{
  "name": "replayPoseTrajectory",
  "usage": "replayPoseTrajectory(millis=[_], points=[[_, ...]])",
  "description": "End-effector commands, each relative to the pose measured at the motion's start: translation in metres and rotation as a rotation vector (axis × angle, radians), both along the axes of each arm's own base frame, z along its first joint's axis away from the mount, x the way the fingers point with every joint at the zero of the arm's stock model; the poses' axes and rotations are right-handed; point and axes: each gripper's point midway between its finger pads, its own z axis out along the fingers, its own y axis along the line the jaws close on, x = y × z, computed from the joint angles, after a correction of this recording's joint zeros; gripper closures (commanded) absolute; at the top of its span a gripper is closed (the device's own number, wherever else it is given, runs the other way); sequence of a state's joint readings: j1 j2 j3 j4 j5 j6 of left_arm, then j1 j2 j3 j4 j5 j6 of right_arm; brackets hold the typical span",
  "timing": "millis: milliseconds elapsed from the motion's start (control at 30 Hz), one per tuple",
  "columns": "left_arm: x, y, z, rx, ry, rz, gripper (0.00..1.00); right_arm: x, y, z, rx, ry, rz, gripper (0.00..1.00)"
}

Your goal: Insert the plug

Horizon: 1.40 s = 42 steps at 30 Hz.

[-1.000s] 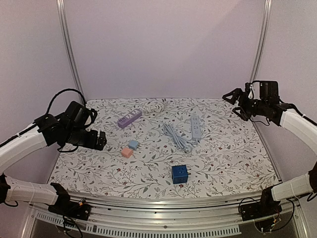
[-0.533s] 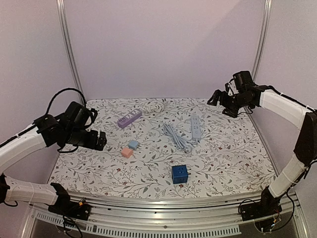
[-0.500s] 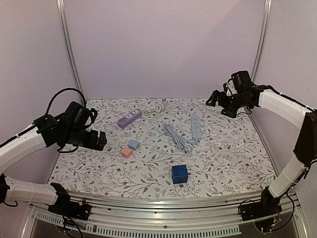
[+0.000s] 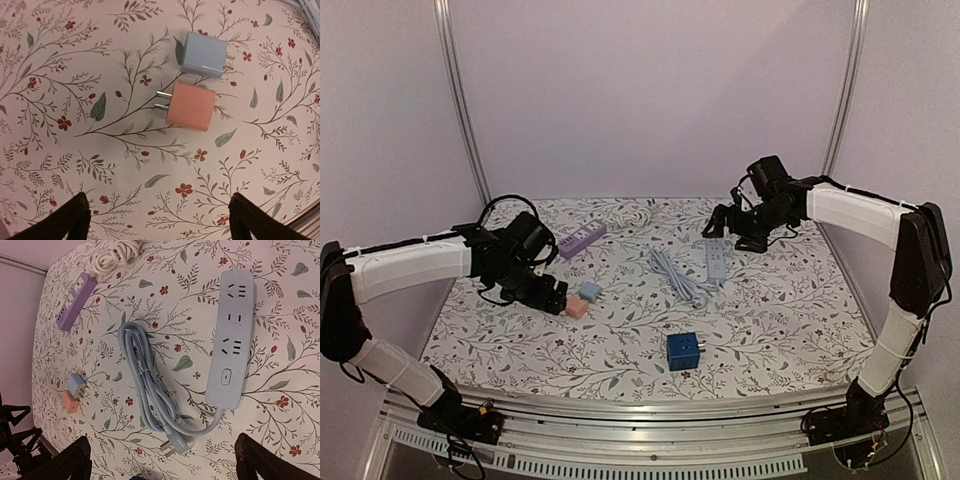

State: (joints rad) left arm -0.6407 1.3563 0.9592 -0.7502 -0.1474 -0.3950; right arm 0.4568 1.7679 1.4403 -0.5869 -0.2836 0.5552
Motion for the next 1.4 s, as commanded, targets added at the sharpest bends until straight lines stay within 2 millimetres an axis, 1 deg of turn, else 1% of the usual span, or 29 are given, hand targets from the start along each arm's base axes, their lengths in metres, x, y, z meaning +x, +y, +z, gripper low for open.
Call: replayPoseTrajectory(millis=[0, 67, 167, 267, 533, 667, 767, 867, 1000, 1067, 1200, 1233, 1300, 1367], points=[[0.008, -0.027, -0.019, -0.021, 0.077, -0.058, 0.07, -0.006, 0.014, 0.001, 0.020, 0.035, 0.013, 0.01], [0.010, -0.035, -0.030, -0.018, 0.112, -0.086, 0.14, -0.011, 0.013, -0.004, 0.019, 0.049, 0.005, 0.01], [0.014, -0.041, -0.041, -0.003, 0.143, -0.110, 0.17, -0.020, 0.011, -0.009, 0.014, 0.069, -0.001, 0.01], [0.016, -0.046, -0.045, 0.000, 0.164, -0.139, 0.18, -0.023, 0.006, -0.010, -0.005, 0.079, -0.008, 0.01], [0.019, -0.048, -0.063, 0.074, 0.219, -0.217, 0.26, -0.033, 0.000, -0.009, -0.023, 0.107, -0.021, 0.01], [0.028, -0.051, -0.068, 0.098, 0.222, -0.217, 0.30, -0.040, -0.005, -0.012, -0.017, 0.127, -0.045, 0.01], [0.036, -0.053, -0.072, 0.115, 0.226, -0.204, 0.35, -0.044, -0.006, -0.013, -0.005, 0.134, -0.055, 0.01], [0.041, -0.056, -0.077, 0.125, 0.237, -0.186, 0.39, -0.044, -0.005, -0.014, -0.009, 0.139, -0.050, 0.01], [0.042, -0.056, -0.085, 0.134, 0.256, -0.177, 0.44, -0.039, -0.002, -0.013, -0.010, 0.135, -0.041, 0.01], [0.042, -0.058, -0.087, 0.129, 0.261, -0.173, 0.50, -0.036, 0.000, -0.013, -0.010, 0.137, -0.037, 0.01], [0.043, -0.064, -0.090, 0.102, 0.278, -0.153, 0.58, -0.030, 0.004, -0.010, -0.001, 0.135, -0.037, 0.01], [0.043, -0.064, -0.089, 0.096, 0.279, -0.138, 0.60, -0.030, 0.005, -0.010, -0.001, 0.136, -0.036, 0.01], [0.043, -0.065, -0.089, 0.082, 0.286, -0.099, 0.66, -0.029, 0.004, -0.010, -0.001, 0.138, -0.043, 0.01], [0.039, -0.067, -0.090, 0.052, 0.307, -0.057, 0.70, -0.029, 0.004, -0.011, -0.004, 0.139, -0.046, 0.01]])
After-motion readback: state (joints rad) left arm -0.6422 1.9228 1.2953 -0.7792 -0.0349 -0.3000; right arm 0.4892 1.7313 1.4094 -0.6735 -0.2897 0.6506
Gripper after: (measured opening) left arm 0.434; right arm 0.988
